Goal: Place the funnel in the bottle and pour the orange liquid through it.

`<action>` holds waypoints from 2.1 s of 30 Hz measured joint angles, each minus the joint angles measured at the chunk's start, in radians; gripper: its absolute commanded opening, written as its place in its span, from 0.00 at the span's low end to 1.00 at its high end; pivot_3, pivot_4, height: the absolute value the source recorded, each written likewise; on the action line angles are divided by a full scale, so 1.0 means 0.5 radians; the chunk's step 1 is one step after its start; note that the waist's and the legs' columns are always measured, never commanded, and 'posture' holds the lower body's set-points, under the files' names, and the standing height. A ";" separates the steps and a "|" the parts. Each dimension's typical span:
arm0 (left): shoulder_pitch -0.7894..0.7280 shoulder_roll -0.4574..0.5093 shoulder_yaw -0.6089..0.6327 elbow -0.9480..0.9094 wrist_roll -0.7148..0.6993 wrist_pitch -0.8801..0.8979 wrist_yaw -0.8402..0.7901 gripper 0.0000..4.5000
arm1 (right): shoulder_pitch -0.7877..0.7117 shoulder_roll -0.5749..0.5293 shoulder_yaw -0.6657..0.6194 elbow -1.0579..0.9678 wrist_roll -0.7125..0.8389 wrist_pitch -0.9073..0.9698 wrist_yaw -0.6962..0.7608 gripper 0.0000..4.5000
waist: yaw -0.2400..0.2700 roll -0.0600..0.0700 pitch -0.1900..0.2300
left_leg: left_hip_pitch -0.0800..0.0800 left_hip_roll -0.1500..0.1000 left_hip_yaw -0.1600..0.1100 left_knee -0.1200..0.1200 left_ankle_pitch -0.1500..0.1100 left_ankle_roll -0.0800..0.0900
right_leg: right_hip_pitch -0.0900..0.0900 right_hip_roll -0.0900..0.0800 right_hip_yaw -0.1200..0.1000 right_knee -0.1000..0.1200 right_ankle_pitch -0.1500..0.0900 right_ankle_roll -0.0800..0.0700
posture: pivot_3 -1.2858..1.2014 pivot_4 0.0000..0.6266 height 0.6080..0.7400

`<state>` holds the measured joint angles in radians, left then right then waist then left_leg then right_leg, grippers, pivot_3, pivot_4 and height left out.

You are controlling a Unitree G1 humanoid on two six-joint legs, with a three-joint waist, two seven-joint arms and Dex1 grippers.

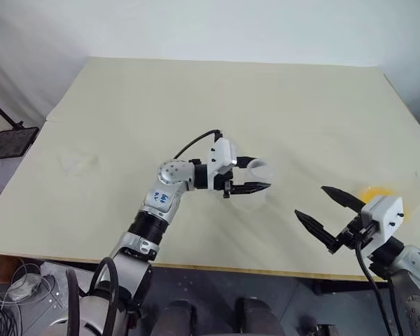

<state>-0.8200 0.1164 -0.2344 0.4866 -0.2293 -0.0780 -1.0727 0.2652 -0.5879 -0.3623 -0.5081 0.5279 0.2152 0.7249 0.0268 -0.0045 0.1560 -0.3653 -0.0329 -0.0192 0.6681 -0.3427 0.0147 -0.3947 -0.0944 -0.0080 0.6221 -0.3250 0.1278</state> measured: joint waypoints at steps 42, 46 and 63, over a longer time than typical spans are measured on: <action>-0.060 -0.170 0.122 0.298 0.069 0.088 0.015 1.00 | 0.279 0.083 -0.246 -0.201 0.004 -0.074 -0.141 1.00 | 0.001 -0.001 0.000 | -0.007 -0.006 -0.004 0.011 0.000 0.006 | -0.002 -0.003 -0.003 0.006 0.001 0.003 | 0.52 0.24 1.00; -0.059 -0.093 0.211 0.204 -0.017 0.236 0.018 1.00 | 0.303 0.071 -0.255 -0.201 0.019 -0.055 -0.133 1.00 | -0.002 0.000 0.000 | -0.007 -0.005 -0.004 0.011 0.000 0.006 | -0.002 -0.003 -0.003 0.007 0.001 0.003 | 0.52 0.24 1.00; 0.230 0.738 0.850 0.069 -0.258 0.418 0.024 1.00 | 0.397 -0.016 -0.283 -0.317 0.135 0.060 -0.009 1.00 | -0.008 0.000 0.000 | -0.007 -0.004 -0.009 0.013 0.000 0.005 | -0.002 -0.011 0.001 0.009 0.001 0.003 | 0.52 0.24 1.00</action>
<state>-0.7050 0.4851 0.1905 0.5213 -0.3581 0.1309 -1.0606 0.4639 -0.5957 -0.5036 -0.6668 0.5956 0.2451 0.7203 0.0230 -0.0044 0.1560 -0.3688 -0.0347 -0.0239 0.6744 -0.3428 0.0170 -0.3958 -0.1002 -0.0073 0.6266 -0.3244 0.1291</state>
